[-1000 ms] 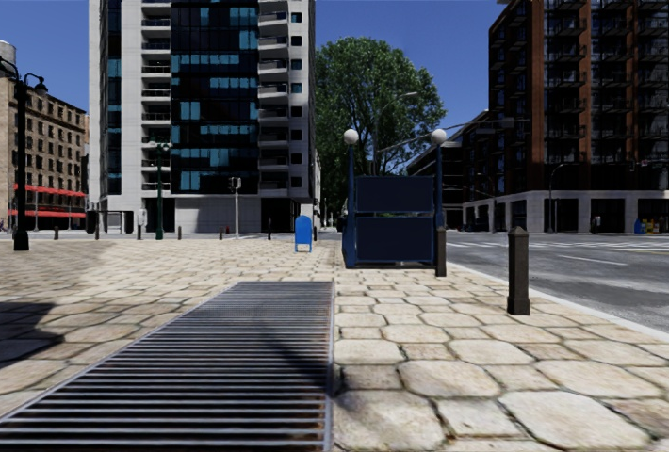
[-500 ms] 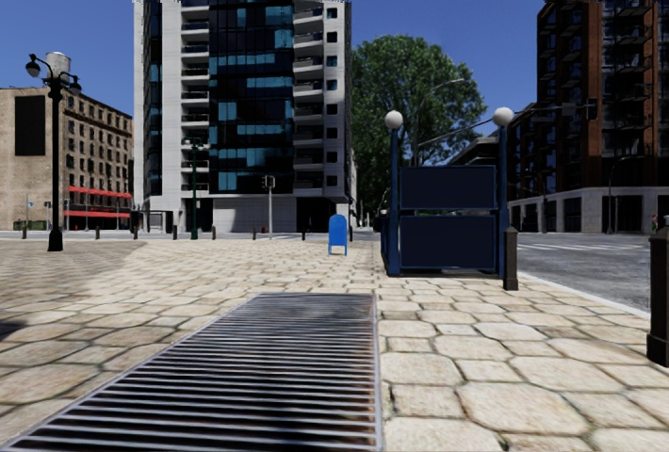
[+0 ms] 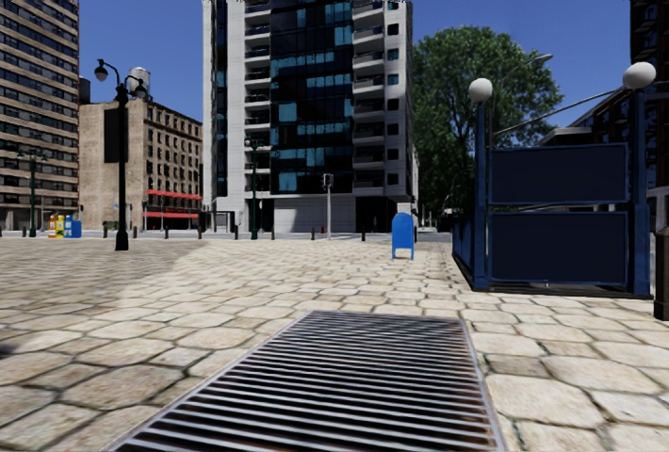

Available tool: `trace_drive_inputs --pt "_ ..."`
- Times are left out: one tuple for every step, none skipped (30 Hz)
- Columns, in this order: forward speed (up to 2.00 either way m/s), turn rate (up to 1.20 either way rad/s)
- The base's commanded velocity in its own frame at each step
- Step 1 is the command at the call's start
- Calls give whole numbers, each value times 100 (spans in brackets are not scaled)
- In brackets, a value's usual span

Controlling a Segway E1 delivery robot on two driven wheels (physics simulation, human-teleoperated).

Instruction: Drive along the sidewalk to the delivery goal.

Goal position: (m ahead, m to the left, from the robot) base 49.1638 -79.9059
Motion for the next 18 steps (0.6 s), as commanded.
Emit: trace_drive_inputs --pt "200 43" --pt "200 43" --pt "200 43" --pt "200 43" --pt "200 43" --pt "200 42" --pt "200 42" --pt "200 30" --pt "200 0" --pt "200 0" --pt "200 0" --pt "200 0" --pt "200 0" --pt "200 0" --pt "200 0" --pt "200 0" --pt "200 0" --pt "200 0"
